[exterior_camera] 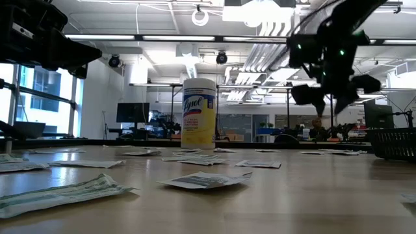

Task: Pick & Place First Aid Supplies
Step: Put the white bandage pad into the right black bin

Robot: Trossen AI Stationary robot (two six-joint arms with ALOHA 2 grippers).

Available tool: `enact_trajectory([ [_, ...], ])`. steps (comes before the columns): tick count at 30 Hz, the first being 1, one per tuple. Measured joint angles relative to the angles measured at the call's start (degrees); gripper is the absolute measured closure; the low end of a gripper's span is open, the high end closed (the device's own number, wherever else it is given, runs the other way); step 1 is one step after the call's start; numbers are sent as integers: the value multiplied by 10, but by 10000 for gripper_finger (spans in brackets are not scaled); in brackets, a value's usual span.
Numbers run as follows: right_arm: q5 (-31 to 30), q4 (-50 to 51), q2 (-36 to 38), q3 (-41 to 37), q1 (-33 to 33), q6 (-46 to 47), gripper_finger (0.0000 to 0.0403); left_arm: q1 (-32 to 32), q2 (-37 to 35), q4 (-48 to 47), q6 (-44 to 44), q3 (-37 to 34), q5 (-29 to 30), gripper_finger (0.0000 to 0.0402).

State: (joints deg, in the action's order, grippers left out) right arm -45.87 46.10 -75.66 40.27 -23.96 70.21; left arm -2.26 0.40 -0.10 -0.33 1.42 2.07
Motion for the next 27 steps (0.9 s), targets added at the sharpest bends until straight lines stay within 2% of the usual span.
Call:
enact_trajectory([
  [4, 45, -84, 0, -49, -33, 1, 191, 0, 0, 0, 0, 0, 0, 401],
  [10, 132, -168, -15, -98, -99, -36, 199, 0, 0, 0, 0, 0, 0, 401],
  [20, 201, -226, -55, -111, -154, -113, 215, 0, 0, 0, 0, 0, 0, 401],
  [27, 205, -310, -86, -110, -150, -144, 217, 0, 0, 0, 0, 0, 0, 401],
])
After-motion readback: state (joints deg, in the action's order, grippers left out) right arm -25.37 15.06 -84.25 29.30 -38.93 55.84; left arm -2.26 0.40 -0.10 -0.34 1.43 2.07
